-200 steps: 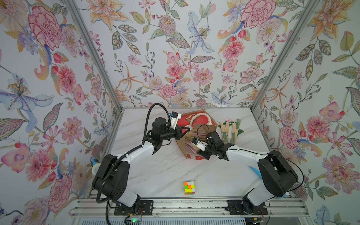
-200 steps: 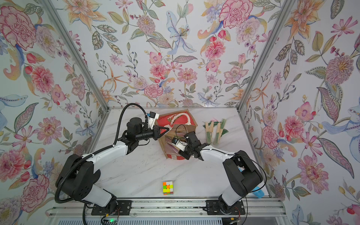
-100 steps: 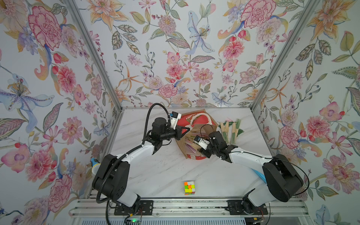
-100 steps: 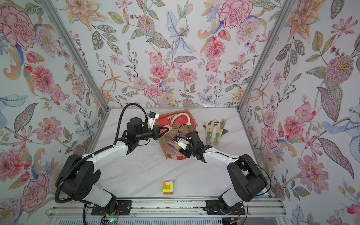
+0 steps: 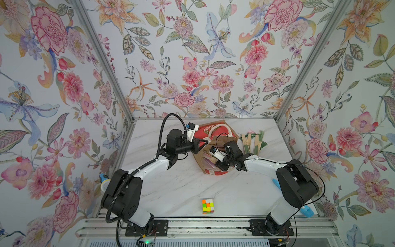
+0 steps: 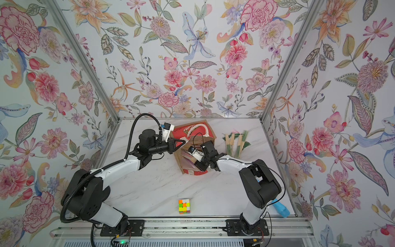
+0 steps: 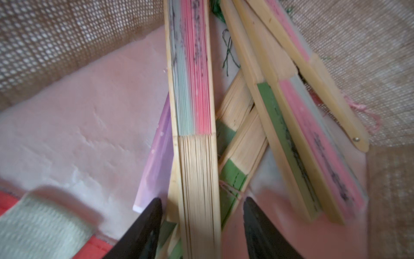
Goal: Take out the folding fans from the tote bags
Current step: Pick up the folding fan from the canvas bag.
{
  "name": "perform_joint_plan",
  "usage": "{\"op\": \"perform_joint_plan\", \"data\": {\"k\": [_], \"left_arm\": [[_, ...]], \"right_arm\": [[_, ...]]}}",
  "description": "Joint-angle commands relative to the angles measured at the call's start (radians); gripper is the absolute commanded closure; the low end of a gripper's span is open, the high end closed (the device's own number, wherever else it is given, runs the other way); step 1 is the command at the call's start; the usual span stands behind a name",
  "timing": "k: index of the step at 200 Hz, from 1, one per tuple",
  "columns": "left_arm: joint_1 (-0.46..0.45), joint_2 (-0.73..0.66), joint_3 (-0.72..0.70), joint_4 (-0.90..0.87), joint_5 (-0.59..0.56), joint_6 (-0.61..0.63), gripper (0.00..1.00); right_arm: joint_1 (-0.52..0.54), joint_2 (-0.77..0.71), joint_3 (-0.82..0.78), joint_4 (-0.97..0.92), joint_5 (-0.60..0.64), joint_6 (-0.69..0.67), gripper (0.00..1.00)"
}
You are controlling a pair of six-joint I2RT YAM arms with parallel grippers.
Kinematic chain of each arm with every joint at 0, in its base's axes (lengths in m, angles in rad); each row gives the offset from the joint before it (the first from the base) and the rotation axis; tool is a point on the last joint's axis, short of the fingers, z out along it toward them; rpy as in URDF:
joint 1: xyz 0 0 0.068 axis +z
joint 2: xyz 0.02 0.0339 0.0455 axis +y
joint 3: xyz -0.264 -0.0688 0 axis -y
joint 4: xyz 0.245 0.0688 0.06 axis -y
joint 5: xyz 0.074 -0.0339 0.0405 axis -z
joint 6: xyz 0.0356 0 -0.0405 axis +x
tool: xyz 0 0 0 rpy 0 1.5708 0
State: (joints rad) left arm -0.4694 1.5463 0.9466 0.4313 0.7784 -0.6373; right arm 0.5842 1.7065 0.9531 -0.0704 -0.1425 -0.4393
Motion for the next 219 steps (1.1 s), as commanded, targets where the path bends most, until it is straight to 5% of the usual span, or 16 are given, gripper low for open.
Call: {"op": "perform_joint_plan", "data": {"k": [1, 77, 219], "left_arm": [[0.008, -0.007, -0.014, -0.005, 0.019, -0.021, 1.00], [0.011, -0.006, -0.017, -0.008, 0.011, -0.022, 1.00], [0.012, -0.010, -0.023, -0.006, 0.006, -0.022, 1.00]], "right_arm": [[-0.007, 0.025, 0.033, -0.069, -0.007, 0.020, 0.43], [-0.015, 0.000, 0.015, -0.086, -0.042, 0.007, 0.64], [-0.016, -0.068, -0.024, -0.072, -0.096, 0.031, 0.75]]}}
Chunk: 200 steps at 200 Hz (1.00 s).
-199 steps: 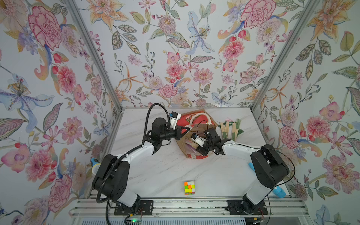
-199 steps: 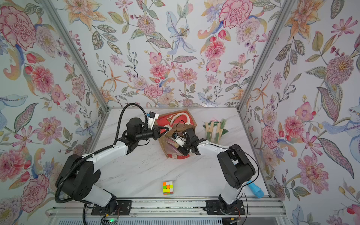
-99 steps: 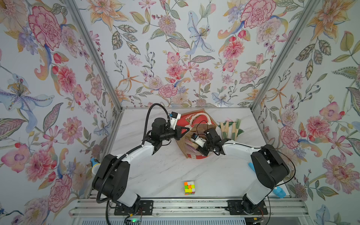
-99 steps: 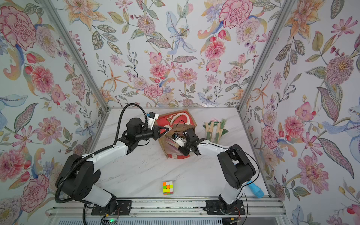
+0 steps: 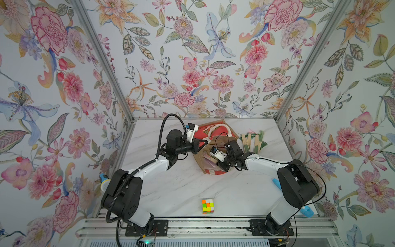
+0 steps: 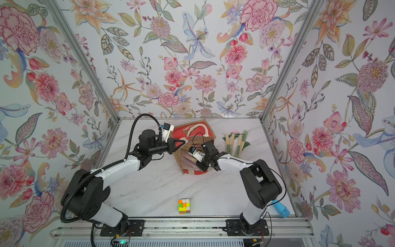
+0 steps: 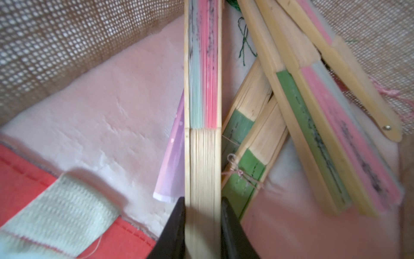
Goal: Take out the folding fans from the tote bags
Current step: Pick up the folding fan from the canvas bag.
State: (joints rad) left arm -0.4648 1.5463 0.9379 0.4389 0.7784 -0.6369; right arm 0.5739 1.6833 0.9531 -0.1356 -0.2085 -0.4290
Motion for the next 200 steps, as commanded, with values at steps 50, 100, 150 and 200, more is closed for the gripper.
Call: {"op": "perform_joint_plan", "data": {"k": [50, 100, 150, 200], "left_arm": [[0.008, -0.008, -0.014, -0.012, 0.008, -0.024, 1.00], [0.008, -0.010, -0.014, -0.002, 0.007, -0.030, 1.00], [0.011, -0.011, -0.017, 0.008, 0.001, -0.039, 1.00], [0.014, -0.006, 0.006, -0.009, 0.002, -0.035, 1.00]], "right_arm": [[-0.008, -0.109, -0.050, 0.010, -0.040, 0.039, 0.76], [-0.005, -0.174, -0.041, -0.048, -0.038, 0.103, 0.77], [0.019, -0.284, -0.069, -0.150, -0.019, 0.242, 0.78], [0.054, -0.425, -0.109, -0.290, -0.012, 0.410, 0.80]]}}
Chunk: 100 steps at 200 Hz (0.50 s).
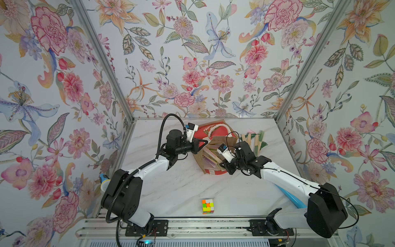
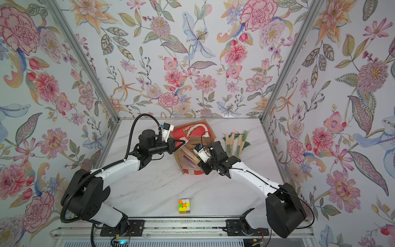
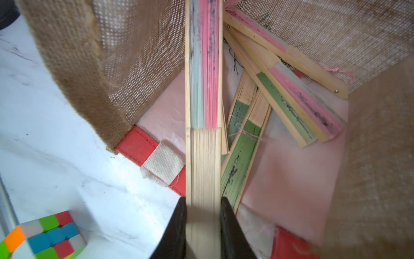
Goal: Take out the folding fans from the tote bags
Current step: Pick up the folding fan from the canvas bag.
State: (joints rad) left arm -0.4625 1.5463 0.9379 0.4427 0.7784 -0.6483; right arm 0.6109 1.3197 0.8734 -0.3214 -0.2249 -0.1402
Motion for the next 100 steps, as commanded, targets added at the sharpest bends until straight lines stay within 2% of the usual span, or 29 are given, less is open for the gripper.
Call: {"op": "perform_joint_plan", "data": {"k": [1, 100], "left_arm": [[0.012, -0.005, 0.006, -0.013, 0.002, -0.023, 1.00], [0.012, 0.008, 0.022, 0.014, -0.010, -0.053, 1.00]], "right_arm": [[0.017, -0.065, -0.031, -0.106, 0.003, 0.123, 0.80], [0.093, -0.421, -0.164, -0.315, 0.004, 0.452, 0.84]]}}
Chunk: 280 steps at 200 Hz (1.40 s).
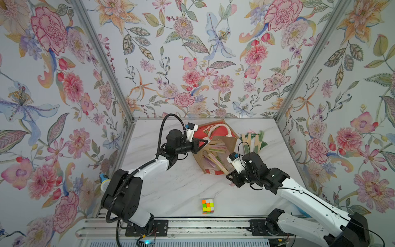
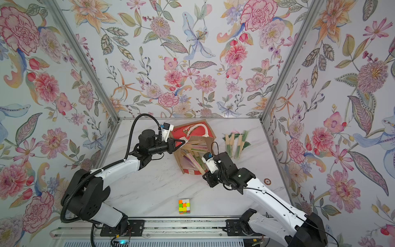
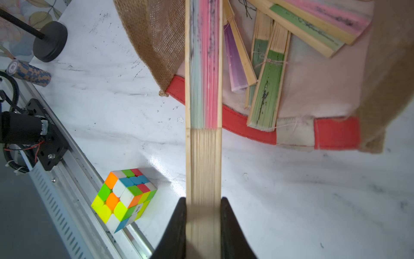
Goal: Take out the folding fans from the tote bags
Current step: Pick up the folding fan from the canvas bag, then place the folding fan at the center of the board.
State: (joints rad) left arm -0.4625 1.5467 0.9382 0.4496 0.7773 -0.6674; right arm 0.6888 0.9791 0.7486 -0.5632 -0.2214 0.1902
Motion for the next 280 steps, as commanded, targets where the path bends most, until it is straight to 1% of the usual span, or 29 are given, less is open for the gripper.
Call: {"op": "perform_joint_plan", "data": {"k": [1, 28, 31, 38, 62, 88, 123, 146, 150, 162, 172, 211, 237, 267, 280], "left_arm": [[0.013, 0.008, 0.022, 0.007, -0.009, -0.034, 1.00], [0.012, 0.007, 0.025, 0.008, -0.006, -0.037, 1.00], [0.012, 0.036, 0.026, 0.008, -0.004, -0.038, 1.00], [0.013, 0.042, 0.027, 0.010, -0.003, -0.037, 1.00], [0.015, 0.044, 0.029, 0.013, -0.001, -0.038, 1.00], [0.015, 0.048, 0.030, 0.017, 0.004, -0.039, 1.00], [0.014, 0.043, 0.024, 0.016, 0.004, -0.040, 1.00], [0.015, 0.033, 0.022, 0.013, 0.002, -0.033, 1.00], [0.014, 0.032, 0.022, 0.010, 0.003, -0.034, 1.00], [0.014, 0.028, 0.018, 0.010, 0.002, -0.032, 1.00], [0.015, 0.026, 0.020, 0.008, 0.003, -0.029, 1.00], [0.014, 0.025, 0.015, 0.004, 0.004, -0.026, 1.00], [0.014, 0.024, 0.010, 0.009, 0.000, -0.029, 1.00], [0.014, 0.024, 0.008, 0.014, 0.002, -0.032, 1.00], [0.014, 0.024, 0.009, 0.012, 0.005, -0.031, 1.00]], "right_arm": [[0.016, -0.082, -0.040, -0.074, 0.000, 0.126, 0.84], [0.017, -0.221, -0.038, -0.096, -0.001, 0.224, 0.84], [0.018, -0.235, -0.033, -0.097, -0.001, 0.232, 0.84], [0.018, -0.267, -0.022, -0.102, 0.003, 0.252, 0.84], [0.014, -0.336, 0.034, -0.150, 0.044, 0.289, 0.84], [0.008, -0.350, 0.141, -0.214, 0.078, 0.302, 0.84], [-0.009, -0.357, 0.251, -0.242, 0.100, 0.261, 0.84], [-0.034, -0.333, 0.313, -0.253, 0.144, 0.227, 0.85], [-0.066, -0.326, 0.322, -0.252, 0.152, 0.219, 0.85], [-0.102, -0.296, 0.346, -0.253, 0.171, 0.196, 0.87], [-0.151, -0.264, 0.364, -0.251, 0.173, 0.178, 0.89], [-0.393, -0.107, 0.439, -0.235, 0.074, 0.105, 0.91], [-0.544, 0.006, 0.463, -0.168, -0.017, 0.065, 0.91], [-0.653, 0.143, 0.446, -0.046, -0.073, 0.039, 0.91], [-0.688, 0.213, 0.437, 0.010, -0.065, 0.032, 0.91]]}}
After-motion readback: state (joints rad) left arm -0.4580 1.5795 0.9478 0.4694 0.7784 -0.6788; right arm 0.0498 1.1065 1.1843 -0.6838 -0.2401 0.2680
